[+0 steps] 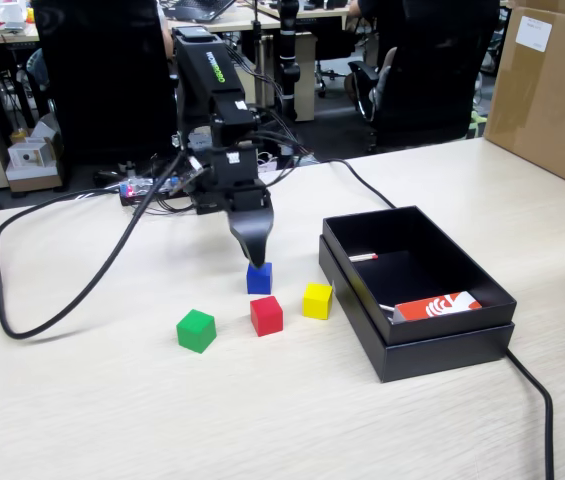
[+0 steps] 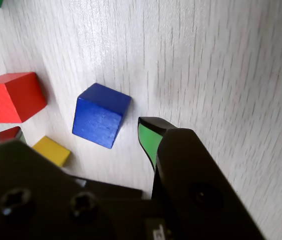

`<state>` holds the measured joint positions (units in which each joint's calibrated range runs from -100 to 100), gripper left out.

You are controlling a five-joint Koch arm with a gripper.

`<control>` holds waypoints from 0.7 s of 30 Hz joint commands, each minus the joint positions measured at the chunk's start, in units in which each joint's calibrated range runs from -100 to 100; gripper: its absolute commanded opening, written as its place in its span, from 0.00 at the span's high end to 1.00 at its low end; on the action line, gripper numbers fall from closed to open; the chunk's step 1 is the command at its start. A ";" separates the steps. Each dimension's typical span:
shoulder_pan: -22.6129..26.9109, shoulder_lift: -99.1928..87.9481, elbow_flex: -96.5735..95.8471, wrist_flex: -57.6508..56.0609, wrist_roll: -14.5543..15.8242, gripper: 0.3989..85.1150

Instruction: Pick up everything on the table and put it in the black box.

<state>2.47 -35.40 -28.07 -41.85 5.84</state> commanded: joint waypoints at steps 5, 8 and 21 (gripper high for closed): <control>0.15 9.76 7.85 -1.48 0.78 0.66; -0.05 11.71 9.48 -1.91 1.37 0.81; 5.96 -3.67 27.16 -19.27 3.17 0.84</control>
<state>5.79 -33.72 -8.17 -56.33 8.08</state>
